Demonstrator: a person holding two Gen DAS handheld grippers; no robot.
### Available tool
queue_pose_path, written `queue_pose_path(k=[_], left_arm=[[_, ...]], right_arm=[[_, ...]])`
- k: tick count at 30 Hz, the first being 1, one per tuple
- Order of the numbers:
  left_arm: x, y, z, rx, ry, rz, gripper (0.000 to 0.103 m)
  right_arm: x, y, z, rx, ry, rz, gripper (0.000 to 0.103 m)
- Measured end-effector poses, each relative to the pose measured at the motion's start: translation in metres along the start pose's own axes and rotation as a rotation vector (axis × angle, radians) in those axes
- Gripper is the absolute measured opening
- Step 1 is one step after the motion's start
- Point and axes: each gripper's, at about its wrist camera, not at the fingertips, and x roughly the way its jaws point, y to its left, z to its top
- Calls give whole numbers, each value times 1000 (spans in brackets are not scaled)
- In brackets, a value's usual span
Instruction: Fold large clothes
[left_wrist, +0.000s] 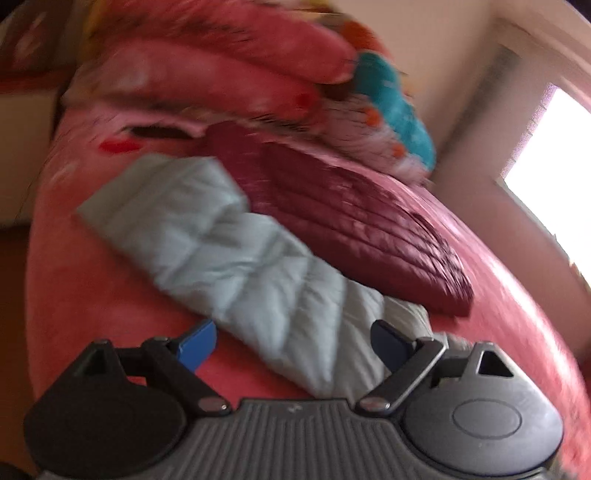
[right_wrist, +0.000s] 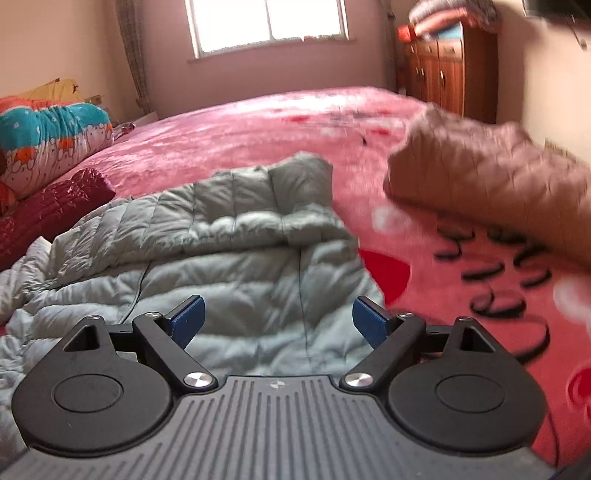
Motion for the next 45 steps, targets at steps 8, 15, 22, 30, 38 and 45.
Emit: queue_pose_path(k=[8, 15, 22, 30, 38, 45], left_arm=[[21, 69, 34, -331, 24, 0, 91], [49, 90, 43, -462, 27, -32, 91], [63, 99, 51, -532, 15, -75, 90], [73, 103, 49, -555, 36, -68, 28], [57, 84, 58, -478, -21, -120, 3], [25, 30, 84, -306, -109, -247, 2]], right_arm=[[-13, -13, -13, 73, 28, -6, 103], [-15, -5, -18, 81, 28, -9, 103], [-5, 10, -20, 26, 33, 17, 103], [5, 14, -19, -4, 10, 25, 103], [15, -5, -9, 88, -21, 25, 103], [20, -21, 2, 138, -64, 37, 103]])
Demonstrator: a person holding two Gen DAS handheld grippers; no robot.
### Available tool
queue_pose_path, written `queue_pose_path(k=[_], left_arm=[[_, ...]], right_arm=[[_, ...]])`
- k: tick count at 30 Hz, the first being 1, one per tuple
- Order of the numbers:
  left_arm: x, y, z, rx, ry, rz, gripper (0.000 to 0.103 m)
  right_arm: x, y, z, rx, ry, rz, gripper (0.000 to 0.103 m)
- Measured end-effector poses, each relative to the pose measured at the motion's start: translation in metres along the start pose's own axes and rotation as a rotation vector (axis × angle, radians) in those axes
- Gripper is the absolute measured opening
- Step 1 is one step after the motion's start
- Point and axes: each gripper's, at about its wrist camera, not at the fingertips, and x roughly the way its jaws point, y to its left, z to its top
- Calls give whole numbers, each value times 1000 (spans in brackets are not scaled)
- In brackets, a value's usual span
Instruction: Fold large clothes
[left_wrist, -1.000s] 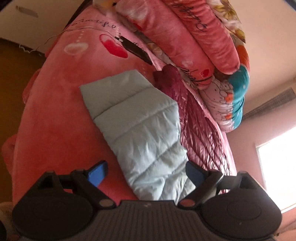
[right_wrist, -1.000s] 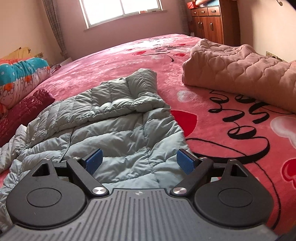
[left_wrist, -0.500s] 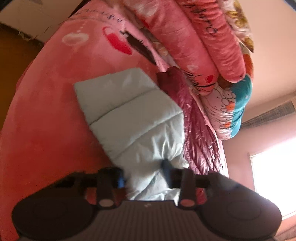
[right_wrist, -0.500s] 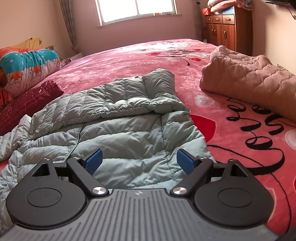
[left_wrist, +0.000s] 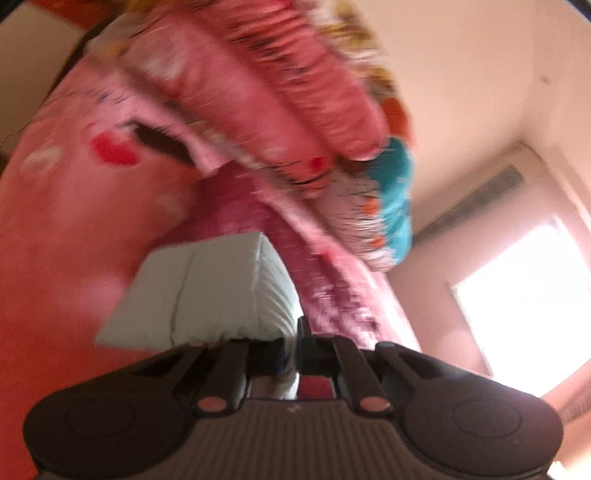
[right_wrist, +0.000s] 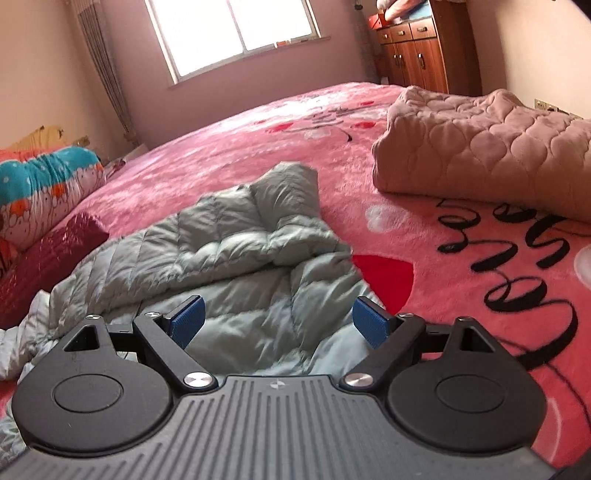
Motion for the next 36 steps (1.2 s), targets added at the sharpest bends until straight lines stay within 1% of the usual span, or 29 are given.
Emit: queue_pose_path(k=[5, 10, 13, 16, 19, 22, 25, 29, 30, 33, 34, 35, 36], left_arm=[[-9, -66, -8, 159, -15, -92, 2], [-15, -130, -38, 304, 20, -189, 2], [-16, -166, -66, 380, 66, -245, 2], [-19, -196, -102, 467, 110, -294, 2], [-22, -219, -141, 558, 171, -339, 2], [-22, -234, -181, 641, 237, -370, 2], [-17, -242, -225, 724, 315, -385, 2], [-9, -242, -277, 830, 403, -377, 2], [0, -244, -285, 853, 422, -372, 3], [5, -241, -316, 940, 478, -370, 4], [8, -239, -320, 966, 491, -374, 5], [1, -237, -328, 986, 503, -384, 8], [-1, -236, -334, 1000, 516, -394, 18]], right_arm=[[3, -3, 9, -53, -34, 11, 103], [3, -6, 20, -116, -93, 10, 103], [3, -15, 28, -93, -113, 23, 103], [4, -31, 36, -41, -122, 25, 103], [4, -53, 44, 38, -128, 27, 103], [2, -70, 48, 105, -136, 9, 103], [1, -88, 52, 182, -137, 13, 103], [1, -103, 54, 244, -134, 16, 103], [1, -106, 55, 255, -133, 17, 103], [2, -111, 54, 276, -126, 24, 103], [-3, -113, 53, 278, -123, 26, 103], [0, -113, 53, 281, -119, 28, 103], [0, -113, 53, 283, -117, 31, 103]])
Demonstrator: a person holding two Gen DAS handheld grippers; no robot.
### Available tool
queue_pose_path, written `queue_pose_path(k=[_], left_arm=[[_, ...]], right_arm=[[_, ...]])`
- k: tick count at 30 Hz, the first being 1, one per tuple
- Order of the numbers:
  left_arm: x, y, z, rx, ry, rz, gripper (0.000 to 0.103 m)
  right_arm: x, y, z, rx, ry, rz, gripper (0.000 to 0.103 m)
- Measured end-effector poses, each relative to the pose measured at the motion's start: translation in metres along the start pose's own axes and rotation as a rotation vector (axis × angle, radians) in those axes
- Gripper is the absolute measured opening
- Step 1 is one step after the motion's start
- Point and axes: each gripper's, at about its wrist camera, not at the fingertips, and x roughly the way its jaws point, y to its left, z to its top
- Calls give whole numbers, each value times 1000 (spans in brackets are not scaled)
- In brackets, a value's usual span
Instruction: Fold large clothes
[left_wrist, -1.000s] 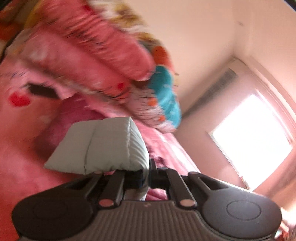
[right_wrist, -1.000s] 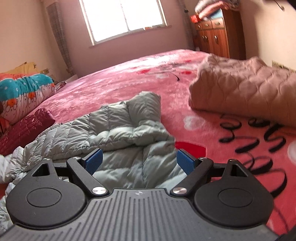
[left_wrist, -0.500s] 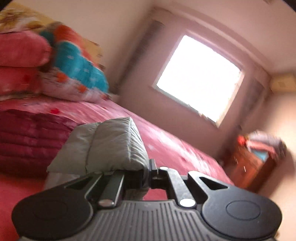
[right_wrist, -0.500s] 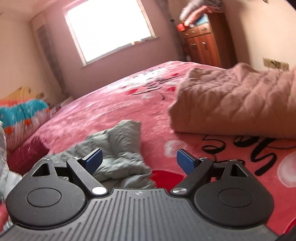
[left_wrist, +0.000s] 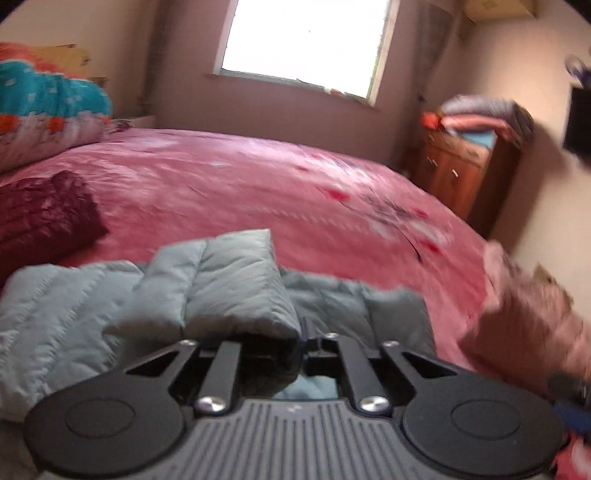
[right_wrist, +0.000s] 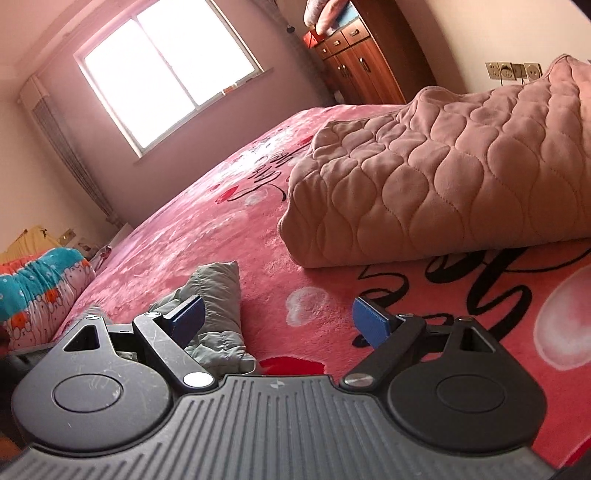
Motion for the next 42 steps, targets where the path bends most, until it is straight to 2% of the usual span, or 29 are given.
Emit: queue_pose_path(k=[1, 3, 7, 12, 21, 24, 28, 34, 37, 42], left_arm=[[0, -4, -4, 11, 8, -15, 34], [-1, -11, -8, 27, 15, -40, 51], [-11, -27, -17, 86, 1, -105, 63], [-11, -43, -18, 140, -2, -216, 65], [-34, -35, -29, 145, 36, -268, 66], [-48, -17, -31, 130, 32, -241, 68], [-65, 26, -32, 103, 18, -135, 68], [-74, 108, -38, -78, 43, -7, 68], [-70, 137, -45, -160, 92, 1, 68], [-63, 164, -56, -235, 94, 17, 68]], right_arm=[[2, -2, 2, 3, 1, 2, 103], [5, -3, 3, 9, 6, 5, 103], [10, -4, 5, 22, 9, 7, 103], [13, -9, 7, 44, 7, -2, 103], [15, -17, 8, 70, 9, -25, 103], [17, -13, 7, 57, 19, -2, 103], [24, 0, 4, -3, 37, 47, 103], [36, 30, -5, -122, 68, 104, 103], [43, 49, -14, -190, 83, 138, 103], [52, 79, -31, -322, 87, 164, 103]])
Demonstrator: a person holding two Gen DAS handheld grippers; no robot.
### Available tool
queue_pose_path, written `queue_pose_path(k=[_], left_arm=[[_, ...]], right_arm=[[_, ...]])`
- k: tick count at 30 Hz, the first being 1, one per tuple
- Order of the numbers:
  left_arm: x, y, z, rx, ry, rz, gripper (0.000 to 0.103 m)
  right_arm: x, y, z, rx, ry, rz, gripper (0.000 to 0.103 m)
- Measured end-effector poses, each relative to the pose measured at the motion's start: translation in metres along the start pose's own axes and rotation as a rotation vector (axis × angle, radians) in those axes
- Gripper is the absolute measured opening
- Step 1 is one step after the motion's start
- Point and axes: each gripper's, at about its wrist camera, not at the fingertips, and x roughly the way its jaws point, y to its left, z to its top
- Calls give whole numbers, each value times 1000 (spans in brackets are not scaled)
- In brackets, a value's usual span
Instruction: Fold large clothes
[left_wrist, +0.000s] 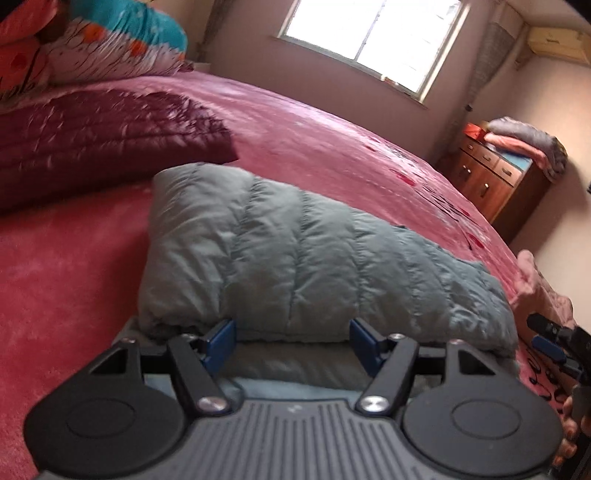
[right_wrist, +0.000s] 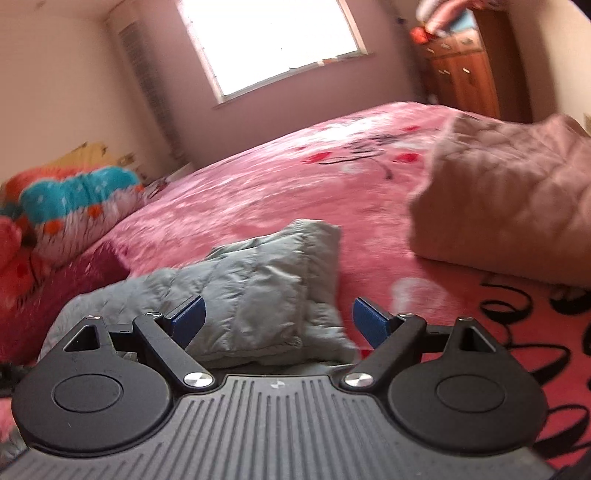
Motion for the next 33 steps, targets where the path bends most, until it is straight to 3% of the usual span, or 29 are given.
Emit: queue_pose_path(k=[8, 12, 16, 19, 24, 33], left_arm=[[20, 3, 7, -57, 9, -27, 68], [13, -2, 13, -39, 3, -115, 68], [5, -7, 24, 7, -11, -212, 69], [7, -10, 30, 49, -39, -242, 70], [19, 1, 38, 14, -65, -231, 70], [47, 7, 48, 49, -79, -102, 69]], right_arm=[[20, 29, -6, -141, 18, 11, 103], [22, 35, -1, -143, 6, -28, 103], [25, 49, 3, -175, -3, -10, 103], [44, 61, 2, -221, 18, -15, 103], [65, 80, 0, -260, 51, -21, 103], [108, 108, 2, -361, 80, -61, 103]])
